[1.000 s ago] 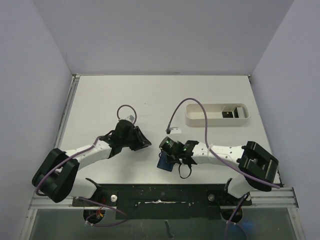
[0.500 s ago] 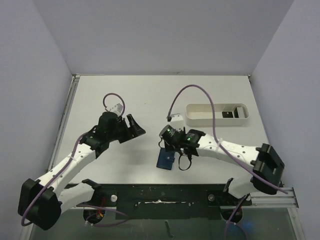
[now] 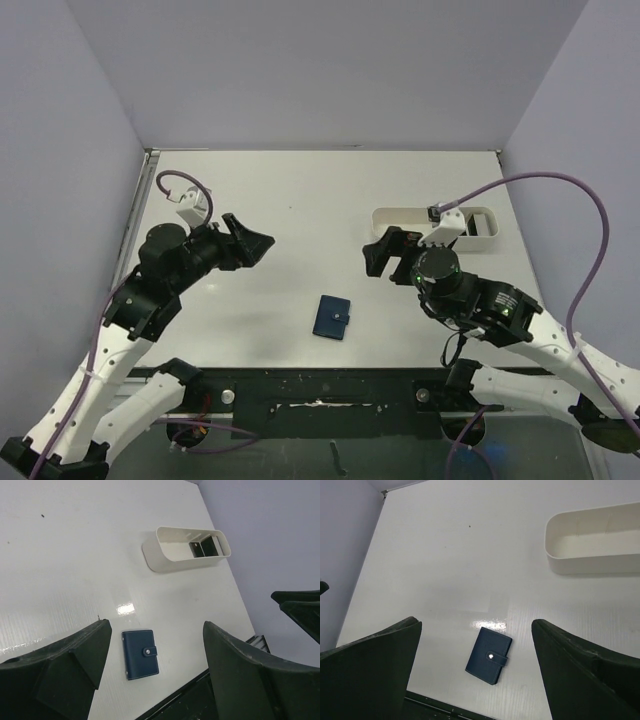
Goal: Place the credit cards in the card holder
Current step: Close the card holder at the center of the board, then reset both arms
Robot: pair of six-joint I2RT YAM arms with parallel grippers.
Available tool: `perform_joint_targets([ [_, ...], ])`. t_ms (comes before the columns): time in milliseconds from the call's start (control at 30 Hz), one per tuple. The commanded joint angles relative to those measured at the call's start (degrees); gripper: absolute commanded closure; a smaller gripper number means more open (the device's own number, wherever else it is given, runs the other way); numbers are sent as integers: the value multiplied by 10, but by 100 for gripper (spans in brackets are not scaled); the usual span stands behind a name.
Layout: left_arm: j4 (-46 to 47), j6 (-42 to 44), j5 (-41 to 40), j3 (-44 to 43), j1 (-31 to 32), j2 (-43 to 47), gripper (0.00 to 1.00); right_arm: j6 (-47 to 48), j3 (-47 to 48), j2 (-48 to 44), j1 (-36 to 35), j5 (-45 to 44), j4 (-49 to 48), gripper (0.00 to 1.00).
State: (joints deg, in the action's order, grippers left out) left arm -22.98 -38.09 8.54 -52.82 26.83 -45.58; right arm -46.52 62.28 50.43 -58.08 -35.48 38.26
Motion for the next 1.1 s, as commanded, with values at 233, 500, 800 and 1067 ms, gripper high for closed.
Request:
perform_joint_targets([
  [233, 58, 0, 35, 37, -4, 85, 25, -72, -63, -112, 3, -102, 14, 2],
  [500, 62, -16, 37, 60, -4, 79, 24, -102, -84, -131, 2, -111, 28, 2],
  [800, 48, -3, 23, 67, -4, 76, 24, -53, -97, -125, 2, -87, -10, 2],
  [1067, 39, -11, 14, 67, -4, 48, 23, -70, -114, -120, 2, -84, -13, 2],
])
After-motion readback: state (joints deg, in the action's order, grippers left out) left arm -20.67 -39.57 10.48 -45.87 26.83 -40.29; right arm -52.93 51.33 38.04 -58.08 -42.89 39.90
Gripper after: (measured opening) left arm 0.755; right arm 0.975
